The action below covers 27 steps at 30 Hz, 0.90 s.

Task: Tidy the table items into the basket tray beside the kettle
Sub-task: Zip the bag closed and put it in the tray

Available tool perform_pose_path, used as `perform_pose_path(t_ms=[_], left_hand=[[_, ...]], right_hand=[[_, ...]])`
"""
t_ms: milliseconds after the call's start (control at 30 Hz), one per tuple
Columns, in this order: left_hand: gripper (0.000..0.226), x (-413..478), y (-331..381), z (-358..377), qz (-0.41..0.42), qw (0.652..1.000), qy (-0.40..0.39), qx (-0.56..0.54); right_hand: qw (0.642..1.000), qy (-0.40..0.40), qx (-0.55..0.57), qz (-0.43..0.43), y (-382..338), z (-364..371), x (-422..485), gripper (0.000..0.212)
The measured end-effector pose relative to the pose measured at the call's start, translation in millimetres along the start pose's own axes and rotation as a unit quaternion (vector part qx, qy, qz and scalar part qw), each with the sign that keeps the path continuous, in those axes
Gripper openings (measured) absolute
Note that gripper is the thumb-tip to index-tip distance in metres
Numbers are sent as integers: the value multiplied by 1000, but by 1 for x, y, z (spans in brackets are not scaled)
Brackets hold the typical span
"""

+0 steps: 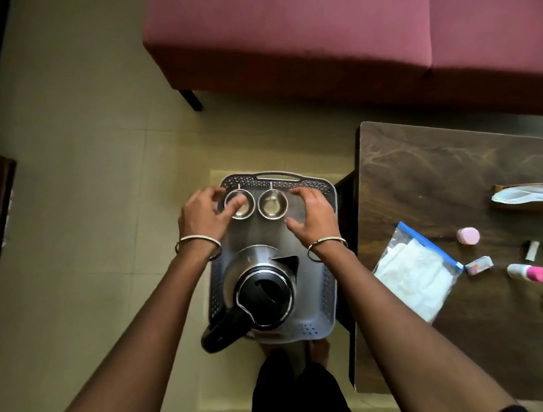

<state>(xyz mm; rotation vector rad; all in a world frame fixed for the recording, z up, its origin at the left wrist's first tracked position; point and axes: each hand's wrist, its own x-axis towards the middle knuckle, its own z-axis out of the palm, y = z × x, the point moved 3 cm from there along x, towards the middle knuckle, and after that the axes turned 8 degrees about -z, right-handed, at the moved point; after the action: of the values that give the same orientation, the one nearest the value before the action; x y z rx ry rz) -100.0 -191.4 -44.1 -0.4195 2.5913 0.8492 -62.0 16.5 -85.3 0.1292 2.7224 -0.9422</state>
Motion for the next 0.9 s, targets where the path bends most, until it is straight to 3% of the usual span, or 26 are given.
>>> perform_pose_path(t_ms=[133,267,433,567,900], left_hand=[[26,-27,30,-21,-4,995,-48,-84],[11,-61,70,-21,12,990,-42,-138],[10,-116,126,22,58,989,-42,-128],[9,-155,151,74,45,993,-64,-89],[8,-237,206,207,-26,996,-59,-62]], right_hand=[[995,58,53,68,17,-30,-28,42],[987,100,71,108,33,-60,-62,29],[970,152,125,143,70,-103,-114,18],[955,199,153,156,112,-136,-154,15],[952,183,114,219,255,-199,-224,17]])
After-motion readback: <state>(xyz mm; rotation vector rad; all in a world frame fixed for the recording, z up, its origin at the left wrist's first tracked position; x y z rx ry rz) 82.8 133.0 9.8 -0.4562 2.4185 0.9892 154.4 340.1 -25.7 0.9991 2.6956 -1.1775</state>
